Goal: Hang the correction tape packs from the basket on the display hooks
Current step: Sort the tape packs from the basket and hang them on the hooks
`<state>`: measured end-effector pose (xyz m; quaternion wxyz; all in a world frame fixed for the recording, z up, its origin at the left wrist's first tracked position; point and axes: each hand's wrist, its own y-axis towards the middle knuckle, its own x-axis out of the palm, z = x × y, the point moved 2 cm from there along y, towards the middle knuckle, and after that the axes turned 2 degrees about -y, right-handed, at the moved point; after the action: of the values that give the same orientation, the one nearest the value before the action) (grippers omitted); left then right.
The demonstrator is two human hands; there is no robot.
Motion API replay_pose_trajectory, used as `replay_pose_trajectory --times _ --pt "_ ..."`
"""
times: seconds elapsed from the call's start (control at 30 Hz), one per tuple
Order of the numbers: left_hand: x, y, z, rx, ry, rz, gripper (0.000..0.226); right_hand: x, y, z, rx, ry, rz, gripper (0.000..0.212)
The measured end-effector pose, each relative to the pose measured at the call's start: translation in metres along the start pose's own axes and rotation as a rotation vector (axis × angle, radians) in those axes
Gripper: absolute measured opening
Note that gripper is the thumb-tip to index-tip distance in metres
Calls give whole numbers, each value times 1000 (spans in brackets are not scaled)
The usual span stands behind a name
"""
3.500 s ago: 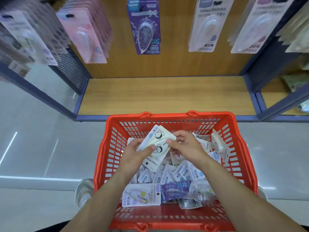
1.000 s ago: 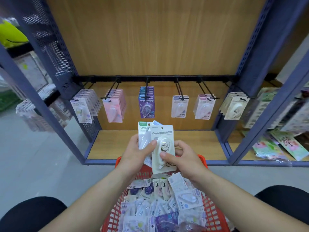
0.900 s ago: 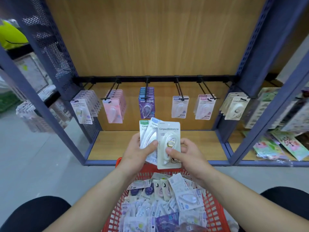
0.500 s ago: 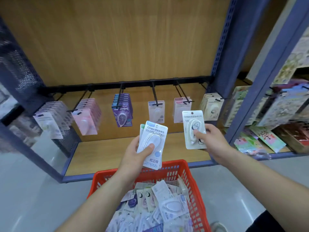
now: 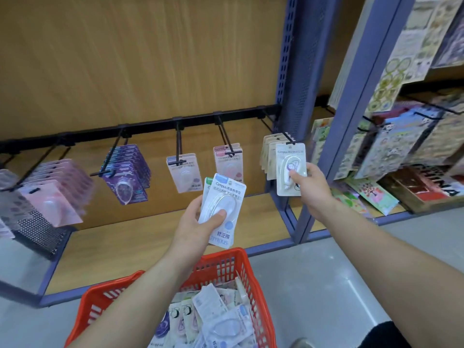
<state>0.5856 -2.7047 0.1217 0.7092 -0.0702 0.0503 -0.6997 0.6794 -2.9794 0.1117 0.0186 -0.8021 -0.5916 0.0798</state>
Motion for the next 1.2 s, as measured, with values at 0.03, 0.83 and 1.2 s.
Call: replay_pose_trajectory --times 0.03,0.83,1.2 --pt "2 3 1 4 -2 -2 40 1 3 0 -5 7 9 23" --pt "-8 14 6 8 -14 38 37 39 27 14 36 -322 100 46" --pt "-52 -3 5 28 -29 178 53 131 -104 -25 109 -102 -575 33"
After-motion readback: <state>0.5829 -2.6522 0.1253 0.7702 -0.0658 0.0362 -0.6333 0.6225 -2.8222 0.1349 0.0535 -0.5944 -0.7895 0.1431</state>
